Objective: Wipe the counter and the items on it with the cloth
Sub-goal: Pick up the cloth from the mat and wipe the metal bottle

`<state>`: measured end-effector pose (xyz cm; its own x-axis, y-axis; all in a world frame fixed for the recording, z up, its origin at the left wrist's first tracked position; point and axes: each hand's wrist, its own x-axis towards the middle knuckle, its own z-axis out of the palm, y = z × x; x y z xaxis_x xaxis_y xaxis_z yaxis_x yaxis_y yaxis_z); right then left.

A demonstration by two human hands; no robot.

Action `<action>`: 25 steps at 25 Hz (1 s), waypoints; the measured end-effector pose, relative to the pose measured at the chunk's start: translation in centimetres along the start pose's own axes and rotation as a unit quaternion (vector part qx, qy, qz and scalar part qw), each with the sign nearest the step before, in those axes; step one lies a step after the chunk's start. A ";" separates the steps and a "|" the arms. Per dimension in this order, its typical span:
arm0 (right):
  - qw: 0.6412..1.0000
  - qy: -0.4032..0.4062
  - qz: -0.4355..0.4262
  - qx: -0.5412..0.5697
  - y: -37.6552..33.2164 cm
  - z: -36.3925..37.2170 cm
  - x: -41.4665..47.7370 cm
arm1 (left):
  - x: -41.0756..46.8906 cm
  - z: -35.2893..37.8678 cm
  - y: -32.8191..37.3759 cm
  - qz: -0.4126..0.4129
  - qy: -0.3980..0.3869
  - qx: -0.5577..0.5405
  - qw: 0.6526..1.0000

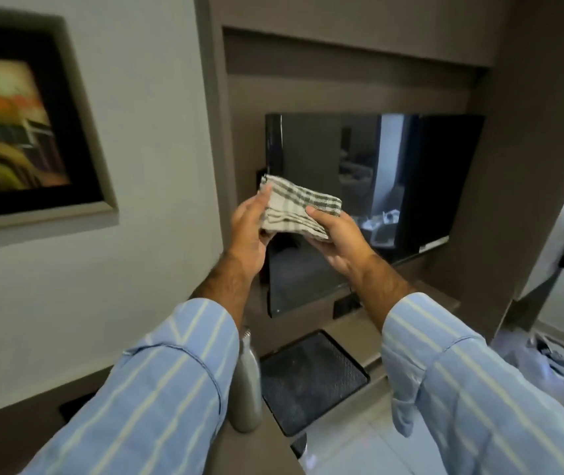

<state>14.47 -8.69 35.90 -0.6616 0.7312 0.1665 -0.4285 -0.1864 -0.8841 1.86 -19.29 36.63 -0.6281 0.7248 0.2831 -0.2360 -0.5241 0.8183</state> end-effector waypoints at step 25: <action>0.800 -0.131 -0.124 -0.573 31.1 0.7 2.0 | -15.9 -19.2 -29.0 0.015 0.390 0.271 0.880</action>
<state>-0.60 -13.48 9.03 -0.8136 0.4623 0.3525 0.1788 0.7759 -0.6049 4.46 -24.18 -1.14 -0.9958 0.0757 0.0510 0.0438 -0.0941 0.9946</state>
